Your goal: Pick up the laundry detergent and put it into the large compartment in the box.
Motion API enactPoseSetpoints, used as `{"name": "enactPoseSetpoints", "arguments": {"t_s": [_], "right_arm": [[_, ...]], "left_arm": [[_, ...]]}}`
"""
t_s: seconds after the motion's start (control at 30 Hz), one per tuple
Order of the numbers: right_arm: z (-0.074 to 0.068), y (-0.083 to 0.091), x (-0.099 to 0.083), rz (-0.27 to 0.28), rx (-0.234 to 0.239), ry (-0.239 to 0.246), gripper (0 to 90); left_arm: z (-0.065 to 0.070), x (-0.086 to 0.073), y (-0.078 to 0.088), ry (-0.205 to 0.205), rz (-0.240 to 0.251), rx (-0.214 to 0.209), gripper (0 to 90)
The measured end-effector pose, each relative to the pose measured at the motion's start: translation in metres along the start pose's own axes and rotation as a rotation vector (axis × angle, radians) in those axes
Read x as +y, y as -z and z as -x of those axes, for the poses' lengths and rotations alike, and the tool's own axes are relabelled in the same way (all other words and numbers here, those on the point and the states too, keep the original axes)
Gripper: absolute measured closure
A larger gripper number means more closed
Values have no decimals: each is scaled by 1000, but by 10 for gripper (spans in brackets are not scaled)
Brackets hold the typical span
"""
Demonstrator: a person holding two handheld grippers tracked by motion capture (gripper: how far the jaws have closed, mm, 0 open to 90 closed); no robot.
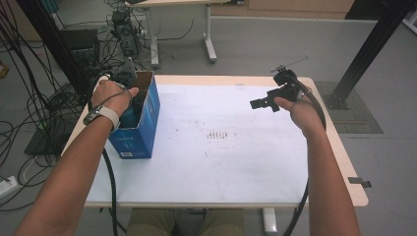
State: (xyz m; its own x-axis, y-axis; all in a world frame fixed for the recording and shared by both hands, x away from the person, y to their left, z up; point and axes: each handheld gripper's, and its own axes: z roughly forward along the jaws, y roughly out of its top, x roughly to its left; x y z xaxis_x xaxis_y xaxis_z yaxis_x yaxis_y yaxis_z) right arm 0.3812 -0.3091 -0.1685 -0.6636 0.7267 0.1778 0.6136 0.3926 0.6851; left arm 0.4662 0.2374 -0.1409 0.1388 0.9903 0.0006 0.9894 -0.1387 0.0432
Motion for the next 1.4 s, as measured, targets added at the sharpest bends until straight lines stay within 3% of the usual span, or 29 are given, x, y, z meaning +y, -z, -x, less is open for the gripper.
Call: {"name": "enactPoseSetpoints", "arguments": {"t_s": [1.17, 1.4], "right_arm": [[0, 2, -3, -3, -4, -5, 84], [1, 0, -4, -7, -3, -7, 85]], "left_arm": [[-3, 1, 0, -8, -1, -12, 371], [-2, 1, -2, -14, -1, -16, 329]]}}
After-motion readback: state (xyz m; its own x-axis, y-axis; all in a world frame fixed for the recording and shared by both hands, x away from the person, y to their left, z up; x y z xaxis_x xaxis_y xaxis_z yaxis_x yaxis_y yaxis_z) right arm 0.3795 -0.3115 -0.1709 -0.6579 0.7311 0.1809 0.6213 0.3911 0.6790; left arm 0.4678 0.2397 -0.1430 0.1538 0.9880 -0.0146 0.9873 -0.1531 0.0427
